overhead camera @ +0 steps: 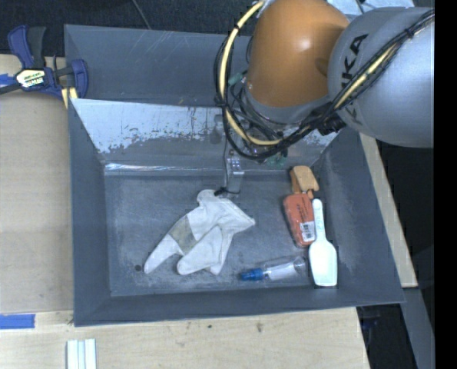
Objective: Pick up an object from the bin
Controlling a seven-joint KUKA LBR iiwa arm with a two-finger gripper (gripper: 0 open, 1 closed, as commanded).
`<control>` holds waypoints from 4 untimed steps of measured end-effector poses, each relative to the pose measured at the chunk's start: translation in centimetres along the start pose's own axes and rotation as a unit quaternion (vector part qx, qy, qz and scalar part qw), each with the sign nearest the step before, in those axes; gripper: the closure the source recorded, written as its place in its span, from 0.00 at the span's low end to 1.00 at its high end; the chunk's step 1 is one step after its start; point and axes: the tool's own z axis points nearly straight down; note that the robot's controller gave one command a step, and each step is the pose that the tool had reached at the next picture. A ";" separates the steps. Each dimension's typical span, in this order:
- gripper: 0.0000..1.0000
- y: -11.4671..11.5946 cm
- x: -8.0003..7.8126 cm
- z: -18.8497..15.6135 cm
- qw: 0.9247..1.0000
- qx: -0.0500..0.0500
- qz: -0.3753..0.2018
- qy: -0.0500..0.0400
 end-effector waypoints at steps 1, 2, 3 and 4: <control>0.00 0.0 -0.1 -0.5 1.000 0.000 0.001 -0.004; 0.00 -0.8 1.9 4.1 1.000 -0.001 0.013 -0.007; 0.00 -1.6 2.6 8.9 1.000 0.000 -0.031 -0.003; 0.00 -1.0 2.3 11.6 0.996 0.000 -0.084 -0.004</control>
Offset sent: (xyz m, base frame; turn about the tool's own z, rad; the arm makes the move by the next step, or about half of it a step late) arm -0.0419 -0.0176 -0.0924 0.0539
